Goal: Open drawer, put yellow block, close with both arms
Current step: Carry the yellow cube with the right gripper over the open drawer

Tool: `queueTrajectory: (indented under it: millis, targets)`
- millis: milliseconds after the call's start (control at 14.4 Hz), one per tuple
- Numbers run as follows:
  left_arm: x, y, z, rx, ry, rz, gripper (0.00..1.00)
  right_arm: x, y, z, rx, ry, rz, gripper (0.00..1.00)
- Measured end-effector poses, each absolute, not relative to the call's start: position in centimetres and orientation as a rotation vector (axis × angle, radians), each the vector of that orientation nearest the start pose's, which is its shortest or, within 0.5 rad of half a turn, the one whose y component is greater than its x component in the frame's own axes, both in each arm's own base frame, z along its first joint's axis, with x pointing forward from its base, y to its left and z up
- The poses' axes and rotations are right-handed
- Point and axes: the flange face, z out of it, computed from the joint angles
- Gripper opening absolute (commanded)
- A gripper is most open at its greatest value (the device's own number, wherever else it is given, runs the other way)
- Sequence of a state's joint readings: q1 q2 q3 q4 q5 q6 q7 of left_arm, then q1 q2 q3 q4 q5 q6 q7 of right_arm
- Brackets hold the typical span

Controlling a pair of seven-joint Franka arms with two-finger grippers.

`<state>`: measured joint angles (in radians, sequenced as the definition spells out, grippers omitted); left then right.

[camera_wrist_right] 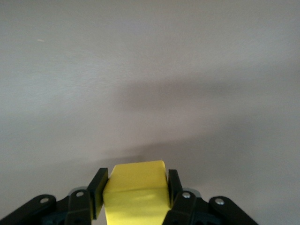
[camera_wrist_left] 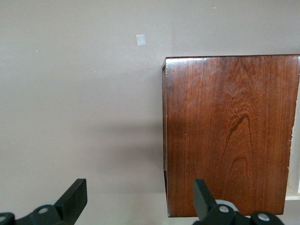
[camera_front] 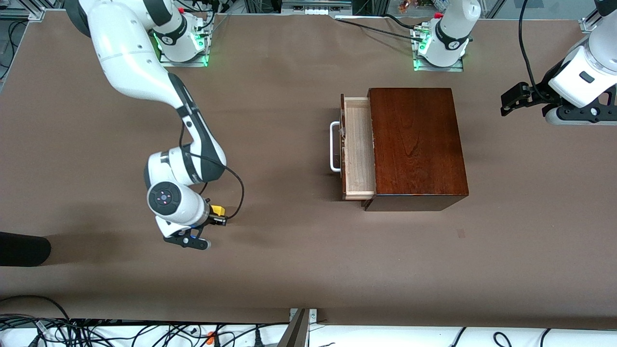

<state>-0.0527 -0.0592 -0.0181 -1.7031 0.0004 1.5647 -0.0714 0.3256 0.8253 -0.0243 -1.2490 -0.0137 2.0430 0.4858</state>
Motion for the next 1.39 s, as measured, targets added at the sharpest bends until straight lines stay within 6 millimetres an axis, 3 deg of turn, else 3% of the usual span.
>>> queueTrajectory:
  millis: [139, 347, 555, 694, 833, 1111, 1388]
  targets:
    - [53.1, -3.8, 59.4, -3.132, -0.001, 0.124, 1.00, 70.8, 22.4, 32.6, -3.176, 0.186, 0.036, 0.00]
    - [53.1, -3.8, 59.4, -3.132, -0.001, 0.124, 1.00, 68.3, 22.1, 41.5, -3.171, 0.174, 0.091, 0.00]
    - [53.1, -3.8, 59.4, -3.132, -0.001, 0.123, 1.00, 64.8, 23.5, 48.0, -3.130, 0.334, 0.162, 0.00]
    - [53.1, -3.8, 59.4, -3.132, -0.001, 0.123, 1.00, 62.3, 26.1, 50.8, -3.061, 0.557, 0.214, 0.00]
    - [53.1, -3.8, 59.4, -3.132, -0.001, 0.123, 1.00, 59.6, 30.3, 51.7, -3.000, 0.814, 0.268, 0.00]
    - [53.1, -3.8, 59.4, -3.132, -0.001, 0.122, 1.00, 52.6, 41.8, 51.9, -2.863, 1.292, 0.260, 0.00]
    - [53.1, -3.7, 59.4, -3.132, -0.003, 0.122, 1.00, 47.8, 51.0, 49.9, -2.569, 1.715, 0.203, 0.00]
